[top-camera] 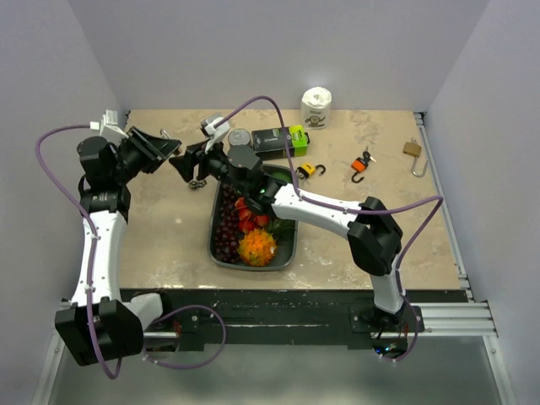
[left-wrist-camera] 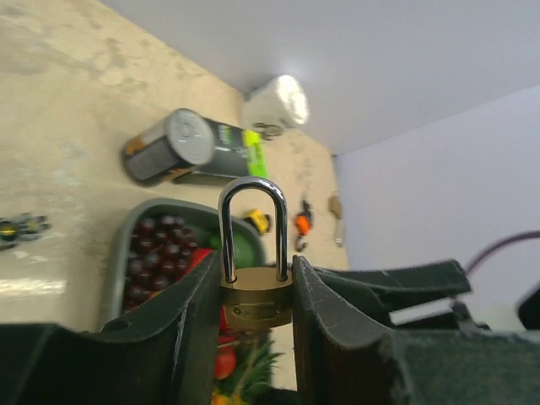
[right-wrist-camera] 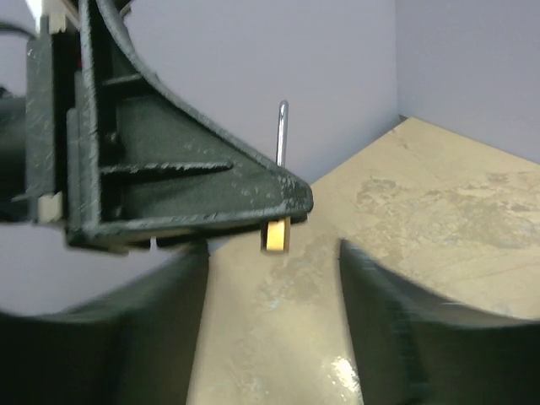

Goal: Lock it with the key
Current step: Place the lock at the center of the board.

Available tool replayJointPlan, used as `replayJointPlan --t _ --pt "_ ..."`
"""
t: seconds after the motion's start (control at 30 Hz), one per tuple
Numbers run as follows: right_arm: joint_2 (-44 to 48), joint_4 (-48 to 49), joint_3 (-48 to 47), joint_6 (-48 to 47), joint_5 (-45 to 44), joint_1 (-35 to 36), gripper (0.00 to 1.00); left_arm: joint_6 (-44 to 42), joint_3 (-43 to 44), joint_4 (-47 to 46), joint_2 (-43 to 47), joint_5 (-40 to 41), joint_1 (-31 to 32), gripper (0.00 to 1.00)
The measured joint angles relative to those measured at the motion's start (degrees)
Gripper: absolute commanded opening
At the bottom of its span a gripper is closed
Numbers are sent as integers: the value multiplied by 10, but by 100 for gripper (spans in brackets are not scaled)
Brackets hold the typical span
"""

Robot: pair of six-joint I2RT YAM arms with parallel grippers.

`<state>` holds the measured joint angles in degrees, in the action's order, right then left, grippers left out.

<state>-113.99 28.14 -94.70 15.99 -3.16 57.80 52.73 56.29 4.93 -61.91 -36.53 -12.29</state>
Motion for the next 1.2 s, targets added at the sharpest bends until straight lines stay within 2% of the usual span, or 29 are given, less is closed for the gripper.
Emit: replayJointPlan --t 0.07,0.23,0.37,0.47,0.73,0.93,1.2 --pt "9 -4 14 -10 5 -1 86 -47 30 37 -22 17 -7 0" --pt "87 -42 113 -33 30 -20 99 -220 115 123 -121 74 -19 0" --pt "163 -78 183 -59 49 -64 99 -341 132 191 -209 136 -20 0" --pt "206 -112 205 -66 59 -104 99 -398 134 229 -277 175 -20 0" --pt "254 -193 247 -64 73 -205 99 -466 224 283 -446 240 -7 0" --pt "282 -238 280 -65 72 -236 99 -478 269 288 -509 269 39 0" --pt "294 -247 284 -66 67 -253 99 -473 286 293 -553 285 106 0"
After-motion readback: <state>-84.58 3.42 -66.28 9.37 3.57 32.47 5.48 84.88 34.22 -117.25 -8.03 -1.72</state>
